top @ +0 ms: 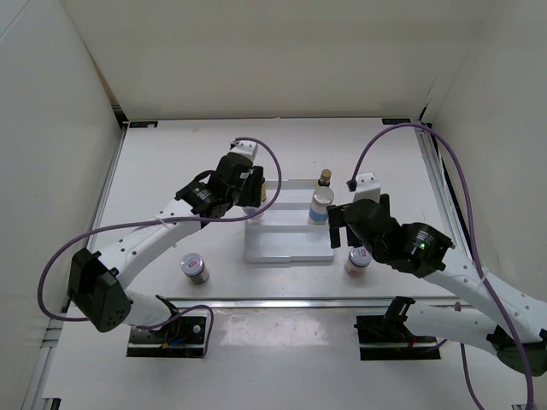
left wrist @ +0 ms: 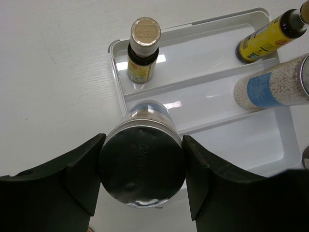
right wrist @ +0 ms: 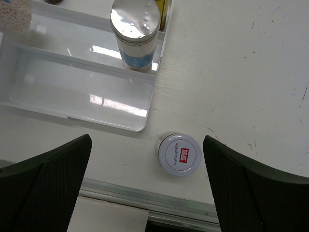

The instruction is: Organize the condiment bottles

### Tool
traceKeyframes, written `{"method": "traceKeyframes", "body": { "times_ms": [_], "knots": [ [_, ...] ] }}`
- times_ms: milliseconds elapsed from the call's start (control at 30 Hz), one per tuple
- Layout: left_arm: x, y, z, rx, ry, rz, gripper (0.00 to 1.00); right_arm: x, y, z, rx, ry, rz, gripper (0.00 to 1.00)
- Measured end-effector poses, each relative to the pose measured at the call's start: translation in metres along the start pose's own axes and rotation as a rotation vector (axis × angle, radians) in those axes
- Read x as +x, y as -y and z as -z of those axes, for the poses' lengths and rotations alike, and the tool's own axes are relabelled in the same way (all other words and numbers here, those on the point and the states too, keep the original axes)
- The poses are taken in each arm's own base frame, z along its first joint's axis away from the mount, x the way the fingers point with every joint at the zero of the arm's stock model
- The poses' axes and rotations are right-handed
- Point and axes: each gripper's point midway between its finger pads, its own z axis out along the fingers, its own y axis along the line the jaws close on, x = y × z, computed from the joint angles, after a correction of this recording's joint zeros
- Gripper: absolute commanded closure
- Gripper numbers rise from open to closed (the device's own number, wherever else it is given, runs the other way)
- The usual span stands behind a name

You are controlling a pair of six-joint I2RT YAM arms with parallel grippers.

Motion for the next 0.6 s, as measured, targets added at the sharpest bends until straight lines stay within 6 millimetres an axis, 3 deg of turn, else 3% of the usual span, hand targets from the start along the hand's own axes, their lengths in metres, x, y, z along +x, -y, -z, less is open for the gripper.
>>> {"method": "traceKeyframes", "body": {
  "times_ms": [433, 600],
  "knots": [
    [0.017, 0.009, -0.03, -0.012, -0.052, -0.009, 0.89, 0.011, 0.006, 0.001, 0.009, -0.017, 0.008, 0.01],
    [0.026, 0.009, -0.042, -0.024, -0.081, -0.018, 0.82, 0.011, 0.008, 0.002, 0.011, -0.012, 0.005, 0.01]
  ]
}}
